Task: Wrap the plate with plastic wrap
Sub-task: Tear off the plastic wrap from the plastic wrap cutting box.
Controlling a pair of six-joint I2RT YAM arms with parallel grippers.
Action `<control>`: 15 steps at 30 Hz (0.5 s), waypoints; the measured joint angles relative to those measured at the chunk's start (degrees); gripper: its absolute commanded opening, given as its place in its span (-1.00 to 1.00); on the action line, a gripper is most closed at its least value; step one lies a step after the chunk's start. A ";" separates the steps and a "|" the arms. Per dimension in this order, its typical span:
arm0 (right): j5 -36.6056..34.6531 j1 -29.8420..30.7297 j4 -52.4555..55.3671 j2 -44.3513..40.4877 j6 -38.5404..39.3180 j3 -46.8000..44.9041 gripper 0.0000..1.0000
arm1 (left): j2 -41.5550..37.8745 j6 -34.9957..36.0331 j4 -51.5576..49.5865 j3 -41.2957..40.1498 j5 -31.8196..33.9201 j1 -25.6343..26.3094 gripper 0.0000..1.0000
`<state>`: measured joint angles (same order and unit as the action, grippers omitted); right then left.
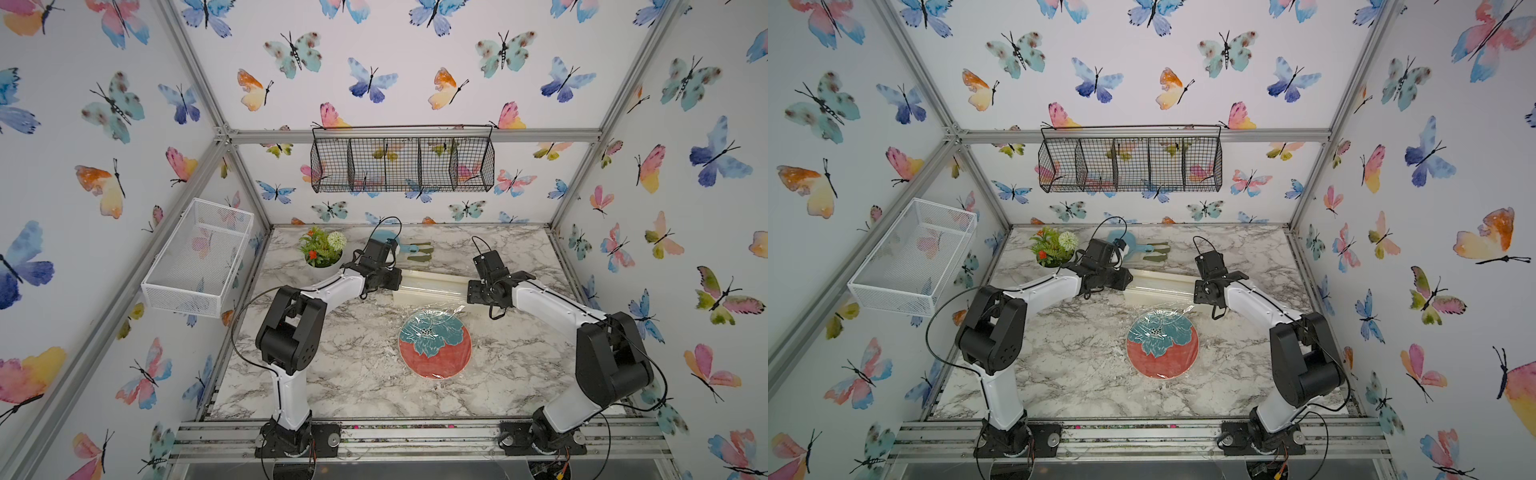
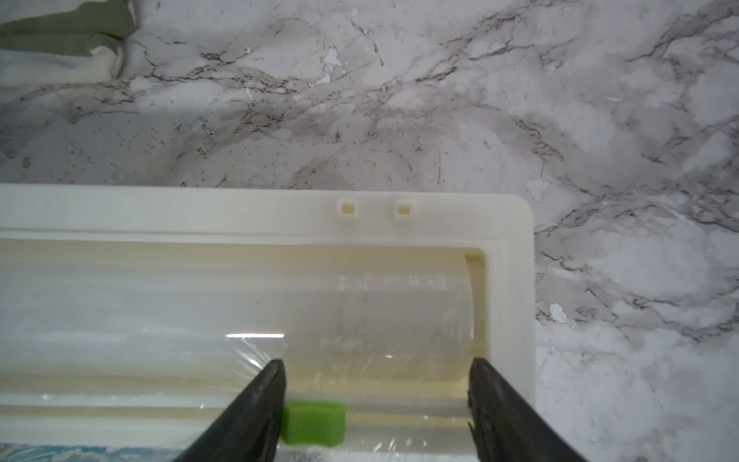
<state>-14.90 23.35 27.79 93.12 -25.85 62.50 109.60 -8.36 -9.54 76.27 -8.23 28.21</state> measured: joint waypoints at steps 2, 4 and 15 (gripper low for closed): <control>-0.02 -0.02 0.00 0.00 -0.02 0.00 0.47 | 0.00 -0.26 0.02 0.00 0.42 0.04 -0.61; -0.09 0.00 0.02 0.00 0.00 0.00 0.47 | 0.00 -0.76 -0.02 0.02 0.68 0.07 -0.65; -1.18 0.20 -1.05 -0.90 0.04 -1.46 0.49 | 1.16 -1.18 -0.52 1.49 3.96 -0.44 -0.71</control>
<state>-16.08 23.55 26.74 92.23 -25.80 61.04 110.76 -9.54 -10.07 77.76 -4.27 27.77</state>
